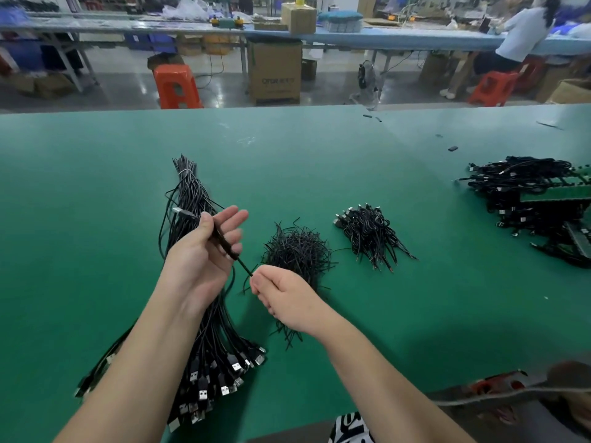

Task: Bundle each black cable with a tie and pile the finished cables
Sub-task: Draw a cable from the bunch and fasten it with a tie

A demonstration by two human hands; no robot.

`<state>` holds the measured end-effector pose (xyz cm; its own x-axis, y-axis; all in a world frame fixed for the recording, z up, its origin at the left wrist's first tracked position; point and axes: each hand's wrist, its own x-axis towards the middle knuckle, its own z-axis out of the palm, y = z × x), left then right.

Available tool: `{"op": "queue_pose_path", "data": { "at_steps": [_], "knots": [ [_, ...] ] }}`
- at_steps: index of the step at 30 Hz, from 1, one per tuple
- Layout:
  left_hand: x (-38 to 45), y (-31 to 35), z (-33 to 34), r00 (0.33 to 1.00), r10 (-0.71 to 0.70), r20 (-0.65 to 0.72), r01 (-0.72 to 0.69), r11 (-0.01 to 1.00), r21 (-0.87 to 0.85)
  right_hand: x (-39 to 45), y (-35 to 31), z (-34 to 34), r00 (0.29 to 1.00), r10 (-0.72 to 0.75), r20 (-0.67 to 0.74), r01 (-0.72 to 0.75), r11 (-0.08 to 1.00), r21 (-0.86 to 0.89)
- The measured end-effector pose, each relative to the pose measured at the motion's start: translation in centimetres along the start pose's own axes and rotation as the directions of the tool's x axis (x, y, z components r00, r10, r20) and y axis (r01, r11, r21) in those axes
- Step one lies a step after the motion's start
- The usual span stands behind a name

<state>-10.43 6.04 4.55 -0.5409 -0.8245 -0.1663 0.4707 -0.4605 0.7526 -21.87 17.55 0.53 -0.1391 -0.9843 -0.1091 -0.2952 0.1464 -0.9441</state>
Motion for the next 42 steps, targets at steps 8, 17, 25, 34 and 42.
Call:
{"op": "queue_pose_path", "data": {
  "at_steps": [8,17,25,34,42],
  "knots": [
    [-0.5,-0.5,0.4,0.998,0.023,0.062,-0.032,0.988,0.148,0.2,0.6,-0.4,0.998,-0.004,-0.067,-0.011,0.975,-0.220],
    [-1.4,-2.1,1.2,0.994,0.004,0.110,-0.024,0.983,0.181,1.2,-0.6,-0.2,0.993,-0.079,-0.083,0.108,0.888,0.447],
    [-1.8,-1.9,0.6,0.953,-0.074,0.295,-0.025,0.948,0.318,1.3,-0.1,-0.4,0.974,-0.048,-0.219,0.133,0.909,0.395],
    [-2.8,-0.8,2.0,0.968,-0.020,0.248,-0.210,0.467,0.859,0.9,0.2,-0.3,0.879,-0.282,-0.385,0.198,0.950,-0.244],
    [-3.8,-2.9,3.9,0.933,0.278,0.227,-0.210,-0.088,0.974,1.8,-0.3,-0.8,0.905,-0.161,-0.394,0.118,0.984,-0.132]
  ]
}}
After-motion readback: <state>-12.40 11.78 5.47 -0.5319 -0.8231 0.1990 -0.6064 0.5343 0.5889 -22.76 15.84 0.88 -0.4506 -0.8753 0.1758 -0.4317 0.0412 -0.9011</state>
